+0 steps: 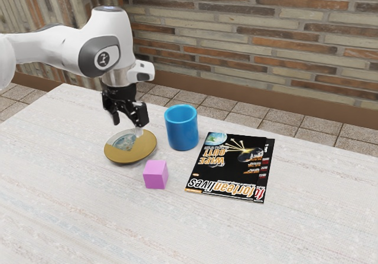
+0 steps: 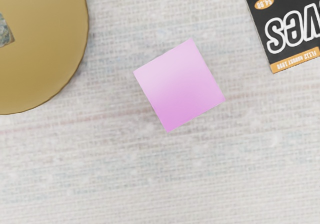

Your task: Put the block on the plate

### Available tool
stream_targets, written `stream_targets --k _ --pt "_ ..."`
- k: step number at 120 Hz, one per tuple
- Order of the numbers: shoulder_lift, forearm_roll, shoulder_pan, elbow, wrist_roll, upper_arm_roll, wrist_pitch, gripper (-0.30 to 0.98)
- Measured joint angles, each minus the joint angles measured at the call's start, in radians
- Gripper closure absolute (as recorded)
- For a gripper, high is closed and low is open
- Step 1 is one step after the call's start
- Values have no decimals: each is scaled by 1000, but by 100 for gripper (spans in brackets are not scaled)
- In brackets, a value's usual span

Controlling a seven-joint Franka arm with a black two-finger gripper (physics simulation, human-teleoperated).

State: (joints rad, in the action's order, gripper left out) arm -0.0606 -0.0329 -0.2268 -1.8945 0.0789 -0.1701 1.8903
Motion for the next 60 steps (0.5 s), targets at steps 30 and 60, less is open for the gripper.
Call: stream_targets --k 30,60 --pt "-56 49 29 -90 -90 1 152 0" --pt "-90 132 -1 -155 -188 15 263 0"
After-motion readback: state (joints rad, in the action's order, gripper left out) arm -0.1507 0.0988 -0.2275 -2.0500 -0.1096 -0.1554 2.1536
